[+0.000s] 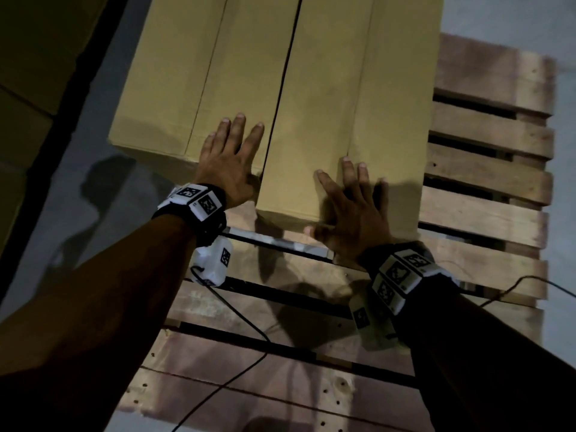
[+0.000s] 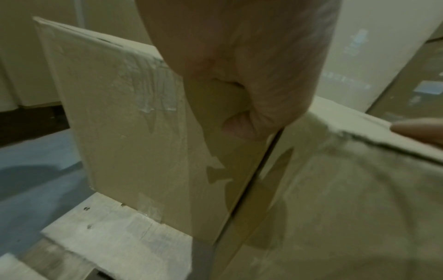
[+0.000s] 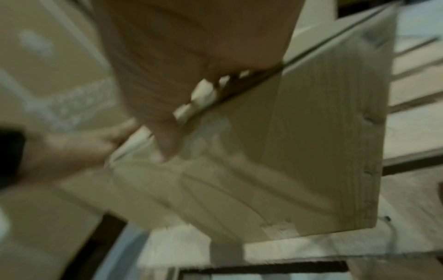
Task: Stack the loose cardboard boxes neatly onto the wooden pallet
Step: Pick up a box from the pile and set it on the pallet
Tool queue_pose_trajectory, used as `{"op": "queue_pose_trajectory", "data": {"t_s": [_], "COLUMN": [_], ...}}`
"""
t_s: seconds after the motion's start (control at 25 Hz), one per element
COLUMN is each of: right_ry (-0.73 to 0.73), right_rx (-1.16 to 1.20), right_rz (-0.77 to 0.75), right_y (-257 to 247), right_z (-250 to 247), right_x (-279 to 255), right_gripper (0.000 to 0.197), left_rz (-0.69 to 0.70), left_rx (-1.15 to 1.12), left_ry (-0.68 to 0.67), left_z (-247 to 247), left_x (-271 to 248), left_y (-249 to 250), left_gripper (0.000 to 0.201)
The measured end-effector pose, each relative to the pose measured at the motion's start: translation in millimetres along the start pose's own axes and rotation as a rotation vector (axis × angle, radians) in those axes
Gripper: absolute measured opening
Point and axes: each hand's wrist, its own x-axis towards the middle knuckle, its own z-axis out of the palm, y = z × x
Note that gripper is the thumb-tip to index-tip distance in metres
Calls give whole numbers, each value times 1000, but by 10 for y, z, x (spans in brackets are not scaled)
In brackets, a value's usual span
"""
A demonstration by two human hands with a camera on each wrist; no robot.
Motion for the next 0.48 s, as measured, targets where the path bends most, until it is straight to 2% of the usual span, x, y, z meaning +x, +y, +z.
{"op": "queue_pose_trajectory", "data": {"t_s": [0.08,0.16,0.24,0.32,0.4,0.48], "right_ry": [50,224,385,509,524,393], "right_rx": [162,313,443,585,738,901], "right_rz": [4,80,265,462,623,733], "right_y": [22,108,322,547,692,790], "right_z": [-98,-235,-370,-514,-646,-773], "right_x": [1,93,305,553,802,1031], "right_gripper": [90,86,83,89,92,98], "left_rz": [-9,-29,-71,-122,-185,-211], "left_rx": [-36,-96,-196,-274,-341,-360], "left_ry": [-46,-59,-53,12,60,68], "left_z": [-47,-110,-142,-172,-220,-295], "left_x": [12,32,60,83,139,278], "left_y": [-4,-4,9,82,218,404], "left_gripper": [102,101,92,73,65,70]}}
